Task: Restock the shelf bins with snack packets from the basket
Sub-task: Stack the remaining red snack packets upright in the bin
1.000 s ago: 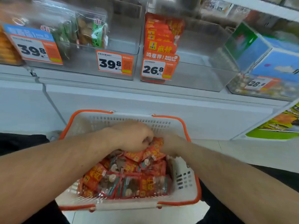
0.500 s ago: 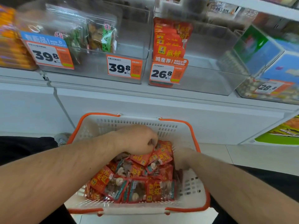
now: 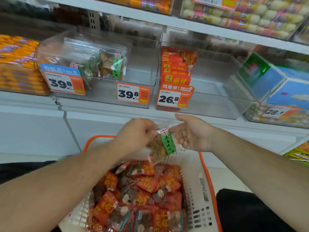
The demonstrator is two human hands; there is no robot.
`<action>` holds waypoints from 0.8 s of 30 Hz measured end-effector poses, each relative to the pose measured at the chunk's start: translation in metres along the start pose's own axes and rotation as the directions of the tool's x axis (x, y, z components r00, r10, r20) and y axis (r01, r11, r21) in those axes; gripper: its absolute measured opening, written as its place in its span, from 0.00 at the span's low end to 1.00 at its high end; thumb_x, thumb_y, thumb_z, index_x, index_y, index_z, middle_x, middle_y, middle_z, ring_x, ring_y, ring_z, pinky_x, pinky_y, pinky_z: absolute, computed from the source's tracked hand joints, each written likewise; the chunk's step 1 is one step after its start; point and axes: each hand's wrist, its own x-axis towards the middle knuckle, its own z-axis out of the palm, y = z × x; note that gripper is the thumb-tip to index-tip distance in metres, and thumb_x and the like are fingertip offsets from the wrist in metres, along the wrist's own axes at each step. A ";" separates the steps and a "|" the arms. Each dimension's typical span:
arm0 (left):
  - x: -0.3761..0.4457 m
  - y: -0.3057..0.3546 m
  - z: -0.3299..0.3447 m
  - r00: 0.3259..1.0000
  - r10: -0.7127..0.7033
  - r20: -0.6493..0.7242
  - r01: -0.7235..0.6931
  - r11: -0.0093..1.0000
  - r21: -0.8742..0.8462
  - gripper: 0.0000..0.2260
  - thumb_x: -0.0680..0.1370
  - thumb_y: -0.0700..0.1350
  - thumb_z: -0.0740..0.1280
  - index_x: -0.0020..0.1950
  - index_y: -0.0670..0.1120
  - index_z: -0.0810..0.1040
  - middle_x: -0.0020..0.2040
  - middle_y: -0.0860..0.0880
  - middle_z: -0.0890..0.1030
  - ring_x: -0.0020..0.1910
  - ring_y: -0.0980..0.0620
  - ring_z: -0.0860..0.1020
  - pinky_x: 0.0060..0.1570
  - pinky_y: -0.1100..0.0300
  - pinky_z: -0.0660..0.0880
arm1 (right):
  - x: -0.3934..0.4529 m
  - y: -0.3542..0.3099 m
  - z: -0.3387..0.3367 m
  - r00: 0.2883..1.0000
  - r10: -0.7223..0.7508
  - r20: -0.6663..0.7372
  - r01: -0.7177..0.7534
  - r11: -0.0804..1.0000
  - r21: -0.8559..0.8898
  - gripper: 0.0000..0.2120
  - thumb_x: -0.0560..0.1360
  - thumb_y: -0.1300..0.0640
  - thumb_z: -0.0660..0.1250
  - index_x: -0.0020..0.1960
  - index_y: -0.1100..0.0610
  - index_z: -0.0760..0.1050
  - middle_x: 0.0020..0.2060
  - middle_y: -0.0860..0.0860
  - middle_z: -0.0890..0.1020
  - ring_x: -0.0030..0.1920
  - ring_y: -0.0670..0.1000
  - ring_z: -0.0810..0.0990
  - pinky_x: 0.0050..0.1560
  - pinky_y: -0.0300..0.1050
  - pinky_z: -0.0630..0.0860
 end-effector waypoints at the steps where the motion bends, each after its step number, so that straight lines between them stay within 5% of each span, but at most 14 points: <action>1: 0.006 -0.001 -0.012 0.999 -0.045 0.025 0.049 0.985 -0.167 0.08 0.78 0.43 0.70 0.56 0.45 0.83 0.51 0.48 0.85 0.45 0.53 0.82 0.47 0.61 0.77 | -0.004 -0.002 0.000 0.996 -0.086 -0.029 0.085 0.996 -0.038 0.27 0.77 0.36 0.61 0.46 0.61 0.81 0.27 0.51 0.72 0.25 0.49 0.68 0.26 0.39 0.63; 4: 0.016 -0.001 -0.041 0.987 -0.086 0.138 0.132 0.916 -0.379 0.03 0.77 0.39 0.70 0.49 0.43 0.84 0.39 0.46 0.84 0.31 0.56 0.79 0.31 0.64 0.76 | -0.021 -0.004 0.008 0.932 -0.358 -0.053 0.323 0.890 -0.322 0.22 0.73 0.37 0.67 0.47 0.57 0.82 0.33 0.49 0.73 0.28 0.48 0.65 0.28 0.40 0.60; 7: 0.021 -0.002 -0.056 0.981 -0.078 0.180 0.139 0.924 -0.357 0.05 0.78 0.41 0.70 0.44 0.46 0.84 0.38 0.43 0.83 0.32 0.53 0.77 0.31 0.63 0.75 | -0.029 -0.002 0.025 0.918 -0.391 0.070 0.382 0.820 -0.427 0.07 0.71 0.51 0.75 0.46 0.54 0.83 0.37 0.46 0.83 0.31 0.42 0.75 0.31 0.33 0.67; 9: 0.022 0.000 -0.063 0.979 -0.070 0.191 0.125 0.948 -0.293 0.07 0.79 0.42 0.68 0.45 0.43 0.85 0.36 0.45 0.82 0.31 0.54 0.75 0.31 0.63 0.75 | -0.030 -0.002 0.034 0.923 -0.378 0.076 0.373 0.826 -0.423 0.03 0.72 0.58 0.75 0.45 0.55 0.83 0.36 0.49 0.84 0.31 0.42 0.76 0.29 0.32 0.68; 11: 0.025 0.004 -0.072 0.985 -0.073 0.155 0.105 0.973 -0.207 0.11 0.80 0.45 0.67 0.45 0.39 0.84 0.35 0.48 0.81 0.28 0.56 0.74 0.28 0.65 0.73 | -0.030 -0.006 0.040 0.937 -0.348 0.044 0.339 0.865 -0.370 0.05 0.73 0.59 0.74 0.40 0.55 0.79 0.25 0.48 0.74 0.25 0.46 0.66 0.27 0.38 0.60; 14: 0.031 0.009 -0.093 0.990 -0.067 -0.123 0.056 0.994 -0.088 0.20 0.82 0.52 0.61 0.44 0.37 0.81 0.40 0.44 0.84 0.32 0.53 0.80 0.34 0.58 0.77 | -0.029 -0.018 0.050 0.957 -0.282 0.066 0.289 0.944 -0.160 0.12 0.76 0.60 0.71 0.38 0.55 0.70 0.20 0.46 0.63 0.24 0.47 0.55 0.30 0.44 0.50; 18: 0.037 0.002 -0.139 0.737 0.020 -0.676 0.004 0.999 0.034 0.12 0.81 0.51 0.60 0.48 0.47 0.80 0.44 0.47 0.83 0.45 0.45 0.78 0.45 0.52 0.74 | -0.033 -0.057 0.072 0.942 -0.334 0.023 0.334 0.941 -0.044 0.10 0.77 0.61 0.68 0.39 0.55 0.71 0.20 0.47 0.66 0.22 0.47 0.57 0.27 0.40 0.52; 20: 0.043 -0.019 -0.157 0.640 0.060 -0.766 0.026 0.995 0.100 0.12 0.79 0.48 0.63 0.59 0.46 0.79 0.55 0.46 0.81 0.55 0.44 0.77 0.54 0.50 0.71 | -0.030 -0.082 0.083 0.920 -0.391 -0.031 0.390 0.920 -0.027 0.09 0.77 0.61 0.68 0.39 0.55 0.73 0.22 0.49 0.68 0.22 0.46 0.59 0.22 0.37 0.54; 24: 0.045 -0.070 -0.169 0.537 -0.023 -0.843 0.197 0.976 0.098 0.31 0.68 0.53 0.64 0.68 0.41 0.71 0.72 0.38 0.68 0.72 0.38 0.64 0.70 0.42 0.62 | -0.019 -0.126 0.102 0.903 -0.417 -0.106 0.426 0.901 0.084 0.09 0.79 0.60 0.65 0.40 0.58 0.72 0.20 0.50 0.70 0.18 0.45 0.62 0.20 0.37 0.56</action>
